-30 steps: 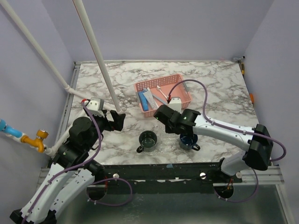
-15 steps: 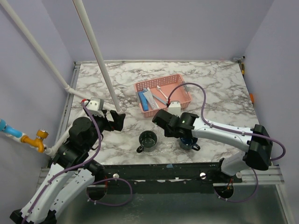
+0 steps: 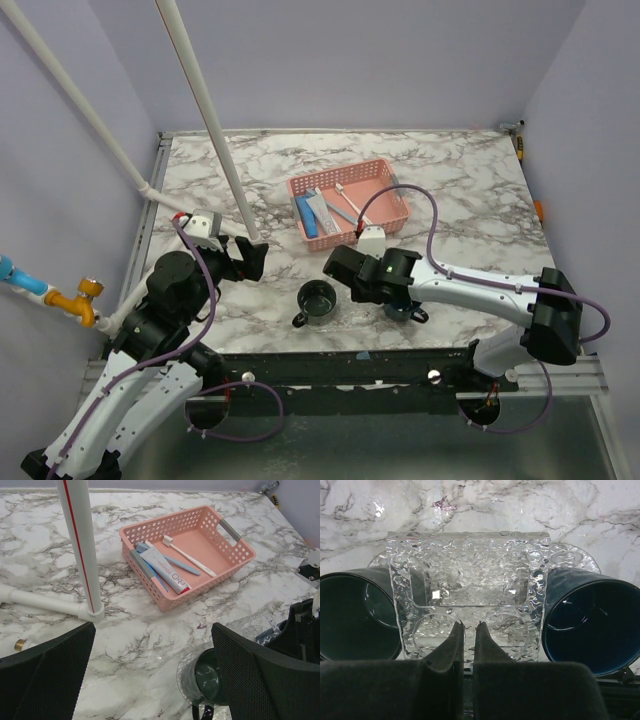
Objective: Prepare toiletry sets of a toothbrush and toothpaste on the tray
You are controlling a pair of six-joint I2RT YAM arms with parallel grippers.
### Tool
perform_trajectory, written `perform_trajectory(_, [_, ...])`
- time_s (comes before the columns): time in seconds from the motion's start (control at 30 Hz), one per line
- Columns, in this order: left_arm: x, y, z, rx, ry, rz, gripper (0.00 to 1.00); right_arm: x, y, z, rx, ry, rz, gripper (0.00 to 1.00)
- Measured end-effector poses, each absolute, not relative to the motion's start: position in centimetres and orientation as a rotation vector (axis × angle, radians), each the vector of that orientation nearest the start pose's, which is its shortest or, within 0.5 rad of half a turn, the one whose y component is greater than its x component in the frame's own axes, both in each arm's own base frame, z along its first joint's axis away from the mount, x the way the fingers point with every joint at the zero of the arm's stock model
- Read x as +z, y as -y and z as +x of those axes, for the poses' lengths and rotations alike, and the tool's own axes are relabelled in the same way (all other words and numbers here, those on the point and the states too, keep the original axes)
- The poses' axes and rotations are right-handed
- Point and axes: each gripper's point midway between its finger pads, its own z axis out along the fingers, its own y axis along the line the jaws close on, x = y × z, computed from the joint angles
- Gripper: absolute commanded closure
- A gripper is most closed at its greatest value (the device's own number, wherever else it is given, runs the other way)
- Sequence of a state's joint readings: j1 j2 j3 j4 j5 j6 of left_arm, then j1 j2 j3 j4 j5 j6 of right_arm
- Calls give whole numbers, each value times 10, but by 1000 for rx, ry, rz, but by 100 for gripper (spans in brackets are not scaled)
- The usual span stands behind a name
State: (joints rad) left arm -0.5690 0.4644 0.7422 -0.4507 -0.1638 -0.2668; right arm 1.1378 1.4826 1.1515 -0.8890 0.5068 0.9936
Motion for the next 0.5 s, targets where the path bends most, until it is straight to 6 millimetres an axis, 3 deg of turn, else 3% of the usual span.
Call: perform_trajectory(0.5, [274,115,213,-470,-1759,145,1,100,-248,168,23,-2565,-68,100])
